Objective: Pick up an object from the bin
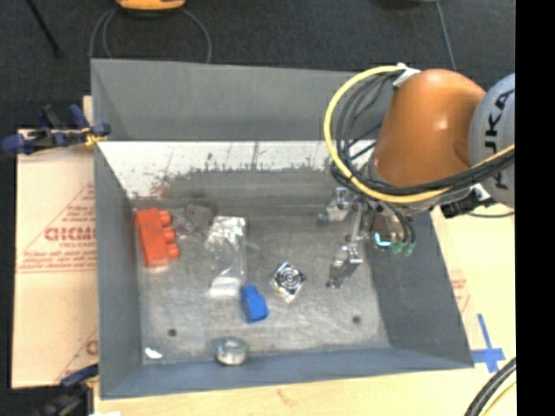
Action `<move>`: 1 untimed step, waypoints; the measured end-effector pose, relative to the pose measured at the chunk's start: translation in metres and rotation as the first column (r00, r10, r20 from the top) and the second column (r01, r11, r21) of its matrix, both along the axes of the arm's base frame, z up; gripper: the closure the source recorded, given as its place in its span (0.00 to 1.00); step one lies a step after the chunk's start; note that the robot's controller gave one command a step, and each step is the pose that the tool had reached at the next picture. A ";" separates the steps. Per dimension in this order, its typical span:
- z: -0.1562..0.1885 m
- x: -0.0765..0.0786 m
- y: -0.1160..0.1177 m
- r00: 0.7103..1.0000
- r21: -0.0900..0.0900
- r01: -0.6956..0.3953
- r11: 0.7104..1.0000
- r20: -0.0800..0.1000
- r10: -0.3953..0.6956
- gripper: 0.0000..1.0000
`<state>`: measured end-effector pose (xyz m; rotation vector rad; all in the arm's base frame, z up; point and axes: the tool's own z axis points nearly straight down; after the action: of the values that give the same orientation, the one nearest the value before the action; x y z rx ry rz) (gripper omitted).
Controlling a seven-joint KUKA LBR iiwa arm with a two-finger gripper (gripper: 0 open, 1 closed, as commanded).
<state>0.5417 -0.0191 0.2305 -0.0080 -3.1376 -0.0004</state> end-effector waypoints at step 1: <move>-0.142 0.003 0.022 0.997 0.000 -0.077 0.997 -0.001 0.077 0.00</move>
Offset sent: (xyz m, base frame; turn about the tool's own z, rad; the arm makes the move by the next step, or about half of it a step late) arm 0.0037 0.0233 -0.1378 -0.0820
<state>0.5442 0.0034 0.0886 0.1130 -3.1350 0.0002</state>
